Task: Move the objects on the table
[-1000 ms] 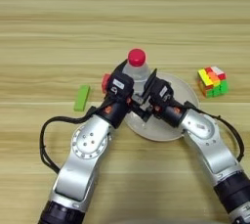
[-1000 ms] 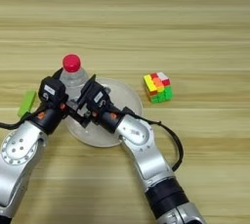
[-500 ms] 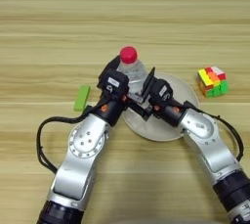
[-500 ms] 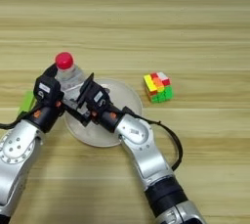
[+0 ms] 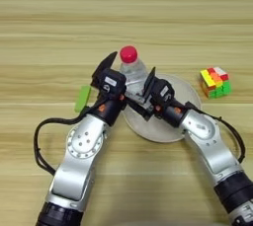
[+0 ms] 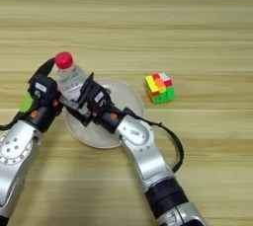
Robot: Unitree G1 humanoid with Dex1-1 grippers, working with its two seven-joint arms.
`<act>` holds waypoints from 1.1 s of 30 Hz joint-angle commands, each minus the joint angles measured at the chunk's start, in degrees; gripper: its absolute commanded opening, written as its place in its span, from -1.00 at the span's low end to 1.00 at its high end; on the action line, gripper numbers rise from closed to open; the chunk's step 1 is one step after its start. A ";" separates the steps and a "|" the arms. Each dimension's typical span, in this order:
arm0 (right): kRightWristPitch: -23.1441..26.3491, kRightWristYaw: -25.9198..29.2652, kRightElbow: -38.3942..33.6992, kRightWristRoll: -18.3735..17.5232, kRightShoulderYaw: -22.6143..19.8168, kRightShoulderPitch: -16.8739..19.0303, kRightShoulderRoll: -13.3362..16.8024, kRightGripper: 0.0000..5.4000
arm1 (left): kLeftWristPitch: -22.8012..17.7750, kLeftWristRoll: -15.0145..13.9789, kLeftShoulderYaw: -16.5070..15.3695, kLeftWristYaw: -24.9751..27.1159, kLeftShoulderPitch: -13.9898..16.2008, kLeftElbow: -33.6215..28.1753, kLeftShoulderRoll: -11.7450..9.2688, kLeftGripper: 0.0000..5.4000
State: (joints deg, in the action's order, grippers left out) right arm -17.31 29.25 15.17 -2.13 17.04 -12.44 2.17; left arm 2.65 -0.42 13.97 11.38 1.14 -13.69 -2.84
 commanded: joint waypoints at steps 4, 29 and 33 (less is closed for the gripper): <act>-0.07 -2.63 1.13 -0.10 -2.78 -2.58 -0.54 0.20 | 3.43 -2.29 -1.49 -0.09 -0.77 -2.91 1.28 1.00; 0.51 -6.23 -6.13 -2.85 -8.67 -2.45 -0.33 0.18 | 10.72 -7.01 -13.31 -2.48 -1.02 -6.51 0.54 1.00; 1.14 -7.55 -8.89 -3.15 -10.77 -2.16 0.42 0.18 | 11.26 -5.44 -17.59 -4.86 -1.72 -2.79 -0.48 1.00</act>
State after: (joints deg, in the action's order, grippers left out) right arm -16.44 22.74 8.86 -3.95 7.70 -13.19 2.32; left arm 13.67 -6.67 -1.70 7.69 0.29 -18.78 -2.64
